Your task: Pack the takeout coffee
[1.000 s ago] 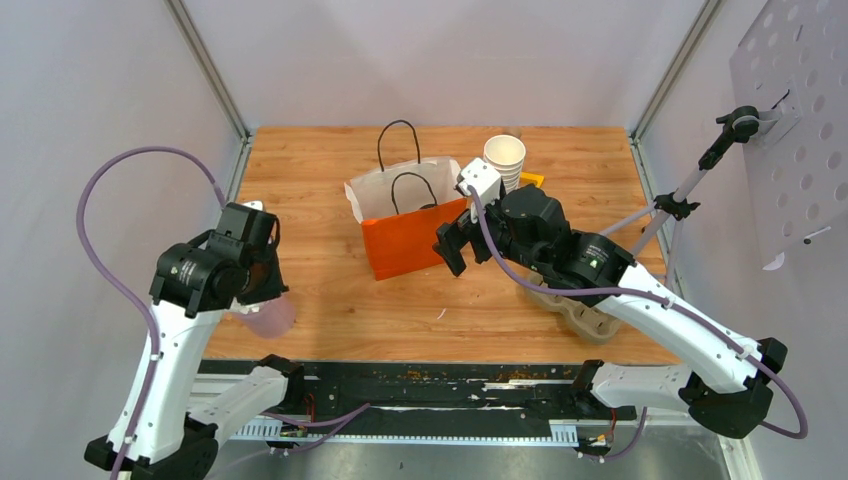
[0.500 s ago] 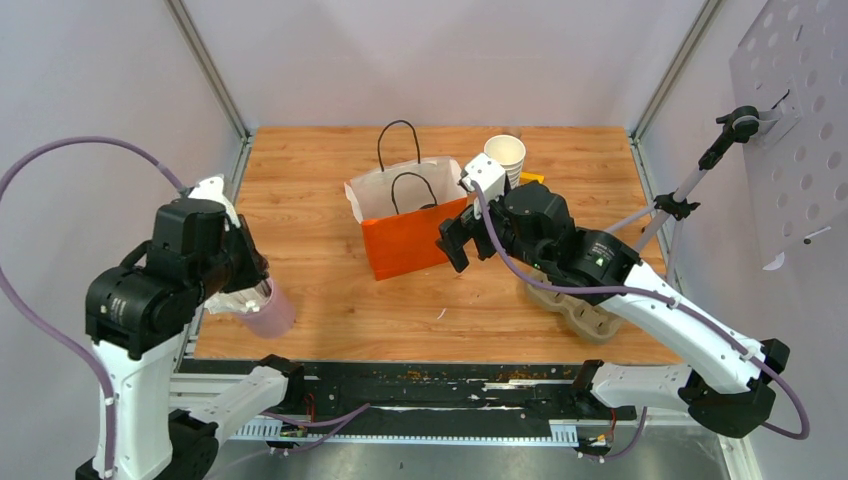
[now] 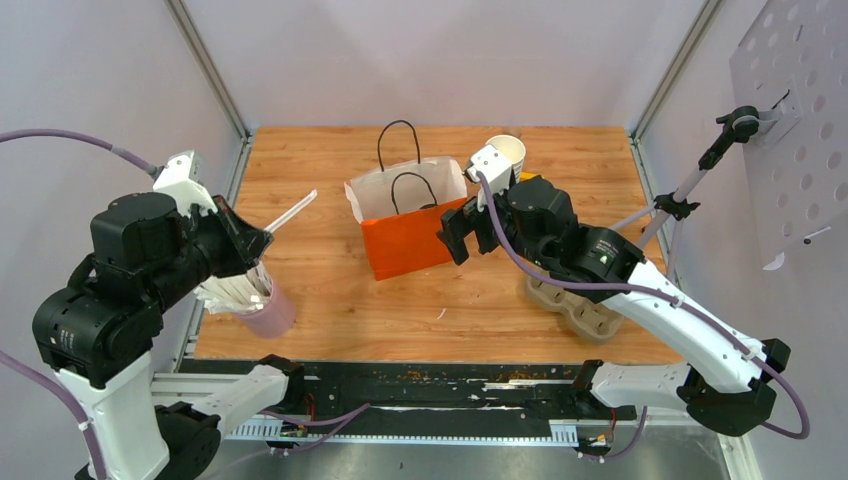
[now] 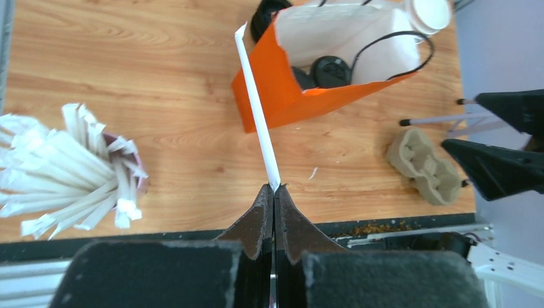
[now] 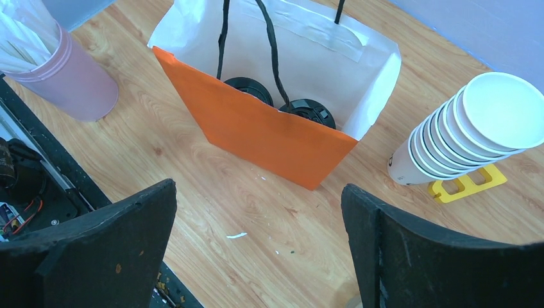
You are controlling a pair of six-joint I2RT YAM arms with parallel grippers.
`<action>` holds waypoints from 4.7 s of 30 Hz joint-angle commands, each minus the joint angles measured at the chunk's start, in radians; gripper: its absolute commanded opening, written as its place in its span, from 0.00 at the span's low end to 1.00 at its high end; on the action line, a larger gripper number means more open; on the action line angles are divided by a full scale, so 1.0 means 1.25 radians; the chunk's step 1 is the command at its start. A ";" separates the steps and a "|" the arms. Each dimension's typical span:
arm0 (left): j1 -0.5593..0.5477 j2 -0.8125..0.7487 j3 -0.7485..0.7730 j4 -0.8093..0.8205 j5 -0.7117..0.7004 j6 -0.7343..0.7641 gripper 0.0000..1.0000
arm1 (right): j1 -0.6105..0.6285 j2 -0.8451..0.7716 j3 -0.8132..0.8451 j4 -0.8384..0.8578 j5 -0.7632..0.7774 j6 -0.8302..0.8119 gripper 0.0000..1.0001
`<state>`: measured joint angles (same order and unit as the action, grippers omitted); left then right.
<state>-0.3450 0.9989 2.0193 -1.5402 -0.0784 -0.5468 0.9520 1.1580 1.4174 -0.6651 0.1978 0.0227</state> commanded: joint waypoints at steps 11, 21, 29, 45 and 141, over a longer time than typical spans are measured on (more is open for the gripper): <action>0.004 -0.006 -0.214 0.420 0.269 0.013 0.00 | -0.003 -0.041 0.048 -0.032 0.049 0.030 1.00; 0.004 0.053 -0.427 0.675 0.365 -0.019 0.00 | -0.003 -0.053 0.073 -0.069 0.049 0.032 1.00; 0.003 0.138 -0.515 0.821 0.410 -0.036 0.00 | -0.003 -0.082 0.076 -0.097 0.068 0.040 1.00; 0.004 0.234 -0.395 0.679 0.364 0.048 1.00 | -0.003 -0.086 0.098 -0.128 0.081 0.034 1.00; 0.121 -0.030 -0.594 0.167 -0.320 0.064 0.34 | -0.003 -0.147 -0.086 0.033 0.020 -0.155 1.00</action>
<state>-0.2031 0.9642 1.2766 -1.3758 -0.4408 -0.4980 0.9520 0.9783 1.2888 -0.6685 0.2333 -0.1677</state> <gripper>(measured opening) 0.338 0.998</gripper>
